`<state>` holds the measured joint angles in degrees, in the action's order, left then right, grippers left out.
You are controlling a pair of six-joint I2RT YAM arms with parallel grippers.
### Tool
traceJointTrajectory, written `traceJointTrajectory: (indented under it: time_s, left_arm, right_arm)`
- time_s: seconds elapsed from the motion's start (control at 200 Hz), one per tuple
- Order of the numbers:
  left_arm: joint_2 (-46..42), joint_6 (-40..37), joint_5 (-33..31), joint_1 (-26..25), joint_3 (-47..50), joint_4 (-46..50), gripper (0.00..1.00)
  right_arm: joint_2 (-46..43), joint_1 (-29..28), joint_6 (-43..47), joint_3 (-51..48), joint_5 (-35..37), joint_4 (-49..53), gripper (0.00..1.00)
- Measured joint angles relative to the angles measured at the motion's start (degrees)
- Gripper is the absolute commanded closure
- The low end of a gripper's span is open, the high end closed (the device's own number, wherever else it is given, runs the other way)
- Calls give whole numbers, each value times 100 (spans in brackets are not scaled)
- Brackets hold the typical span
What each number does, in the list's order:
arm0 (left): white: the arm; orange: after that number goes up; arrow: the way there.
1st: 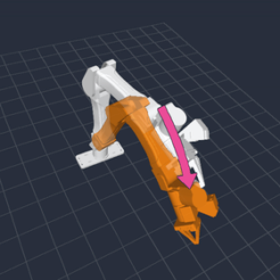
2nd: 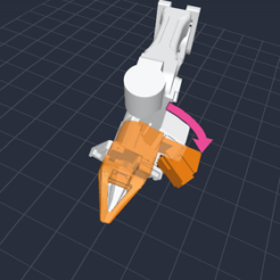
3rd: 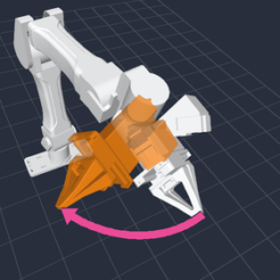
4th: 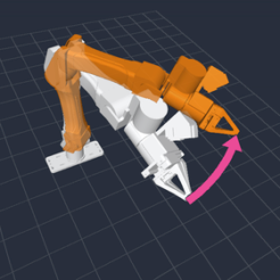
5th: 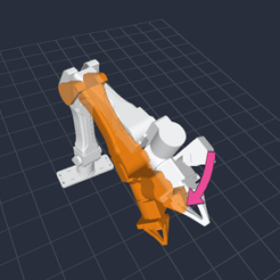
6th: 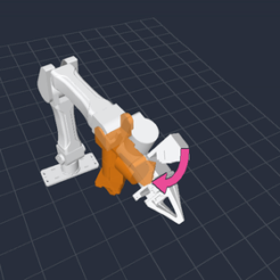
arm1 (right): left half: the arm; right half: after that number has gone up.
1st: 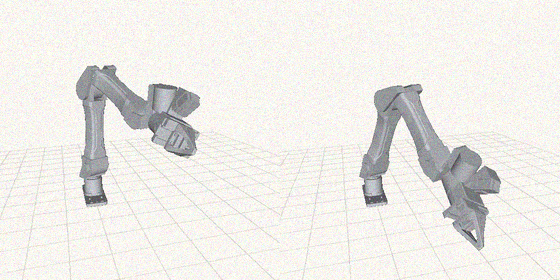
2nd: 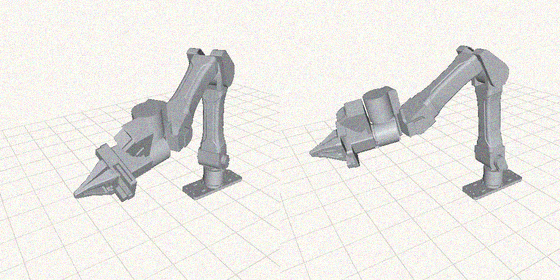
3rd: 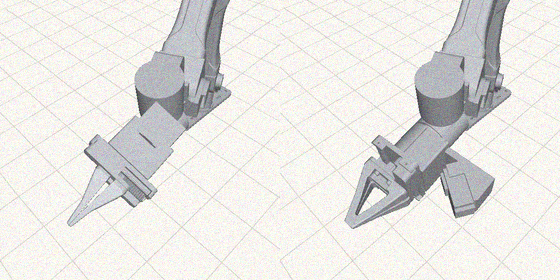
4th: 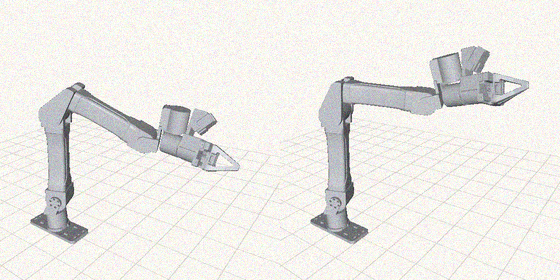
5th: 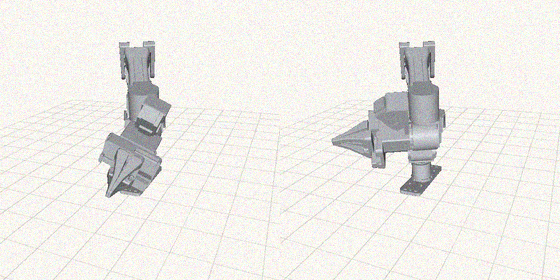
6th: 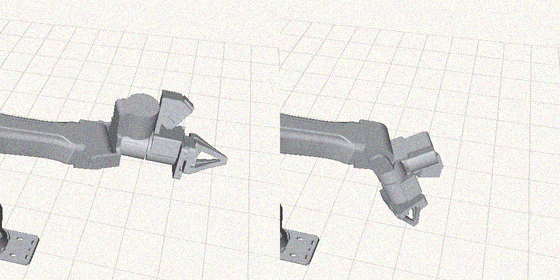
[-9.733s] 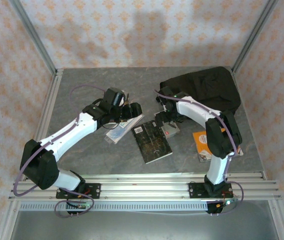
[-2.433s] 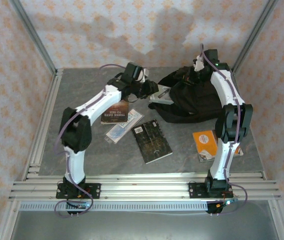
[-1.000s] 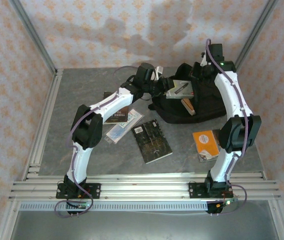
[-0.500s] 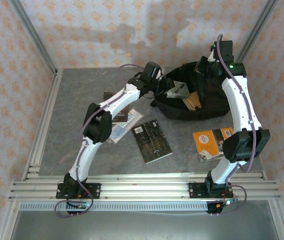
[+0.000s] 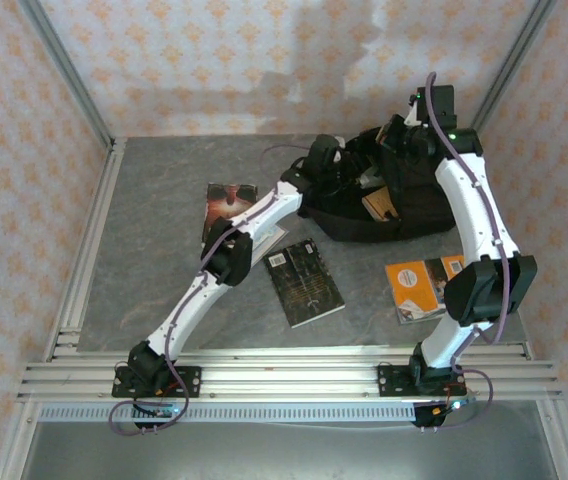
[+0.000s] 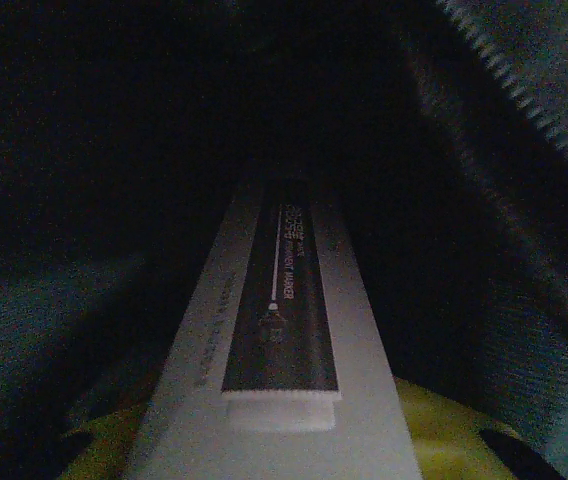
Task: Pack the student bag
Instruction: Place the loose stationery in the student bag, then close the student bag at the top-right of the table.
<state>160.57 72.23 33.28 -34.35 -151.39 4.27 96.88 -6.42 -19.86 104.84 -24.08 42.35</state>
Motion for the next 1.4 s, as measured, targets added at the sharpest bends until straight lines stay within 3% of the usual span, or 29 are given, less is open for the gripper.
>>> traceJointTrajectory:
  time_s: [0.04, 0.13, 0.265, 0.565, 0.756, 1.026, 1.166, 1.396]
  left_arm:
    - [116, 118, -96, -59, -76, -146, 58]
    - [439, 229, -382, -203, -439, -330, 18]
    - [739, 107, -684, -409, -844, -284, 0]
    - [428, -385, -358, -339, -577, 476, 0]
    - [-1161, -1123, -59, -46, 1097, 1123, 0]
    - [-3348, -2197, 15, 385, 2306, 1895, 2]
    - [-4323, -2546, -358, 730, 3458, 2277, 3]
    - [-5021, -2929, -1447, 1609, 4673, 3095, 2]
  right_arm:
    - [0, -22, -17, -35, 0, -46, 100]
    - [2, -57, -90, -127, -11, -188, 100]
    - [0, -68, -184, -295, -13, -516, 100]
    - [0, -68, -203, -481, 129, -730, 100]
    - [-26, 26, -199, -490, 175, -723, 100]
    - [-7, 94, -201, -487, -7, -680, 100]
    - [83, -155, -199, -496, -31, -680, 100]
    - [245, -994, -37, -844, 271, -597, 100]
